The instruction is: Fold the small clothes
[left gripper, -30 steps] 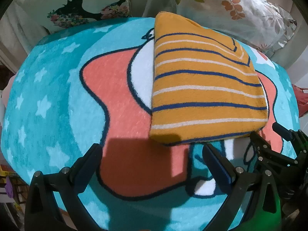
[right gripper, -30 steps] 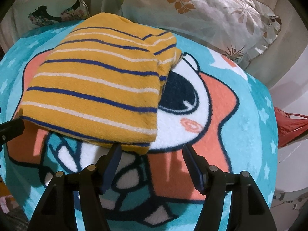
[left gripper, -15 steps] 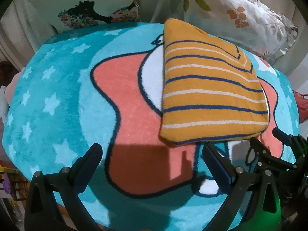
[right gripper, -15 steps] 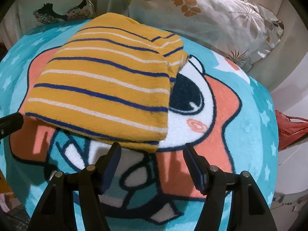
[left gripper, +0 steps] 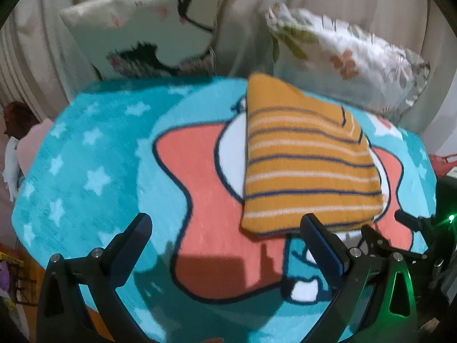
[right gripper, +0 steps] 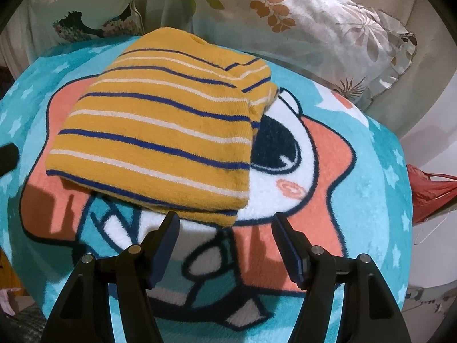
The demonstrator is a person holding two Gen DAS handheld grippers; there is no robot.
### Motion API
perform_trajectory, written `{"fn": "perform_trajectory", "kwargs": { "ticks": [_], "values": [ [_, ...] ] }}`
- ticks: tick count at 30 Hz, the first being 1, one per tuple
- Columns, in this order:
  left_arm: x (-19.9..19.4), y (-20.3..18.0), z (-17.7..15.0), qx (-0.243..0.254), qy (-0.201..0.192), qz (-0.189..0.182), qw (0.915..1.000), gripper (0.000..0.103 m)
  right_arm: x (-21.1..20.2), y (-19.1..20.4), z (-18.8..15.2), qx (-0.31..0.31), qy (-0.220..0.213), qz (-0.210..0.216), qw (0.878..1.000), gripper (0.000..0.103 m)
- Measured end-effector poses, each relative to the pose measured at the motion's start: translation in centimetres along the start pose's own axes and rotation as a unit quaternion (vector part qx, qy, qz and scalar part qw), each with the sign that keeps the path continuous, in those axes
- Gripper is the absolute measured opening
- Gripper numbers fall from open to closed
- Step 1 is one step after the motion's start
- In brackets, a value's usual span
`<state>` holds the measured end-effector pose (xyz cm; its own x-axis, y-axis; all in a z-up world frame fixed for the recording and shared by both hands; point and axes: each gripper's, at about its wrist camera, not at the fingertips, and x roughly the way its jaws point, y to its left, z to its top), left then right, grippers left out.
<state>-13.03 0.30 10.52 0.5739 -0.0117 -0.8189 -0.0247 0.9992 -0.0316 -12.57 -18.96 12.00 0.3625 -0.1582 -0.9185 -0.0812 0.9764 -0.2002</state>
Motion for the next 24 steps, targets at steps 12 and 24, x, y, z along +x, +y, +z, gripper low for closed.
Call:
{"fn": "perform_trajectory", "kwargs": {
  "ticks": [12, 24],
  "values": [
    [-9.3, 0.6, 2.9, -0.014, -0.2, 0.099, 0.9746, 0.103, -2.9, -1.7, 0.8, 0.029, -0.07, 0.005, 0.997, 0.071],
    [-6.6, 0.9, 5.3, -0.003, -0.102, 0.067, 0.9925, 0.103, -5.3, -3.6, 1.5, 0.074, -0.135, 0.012, 0.988, 0.078]
  ]
}}
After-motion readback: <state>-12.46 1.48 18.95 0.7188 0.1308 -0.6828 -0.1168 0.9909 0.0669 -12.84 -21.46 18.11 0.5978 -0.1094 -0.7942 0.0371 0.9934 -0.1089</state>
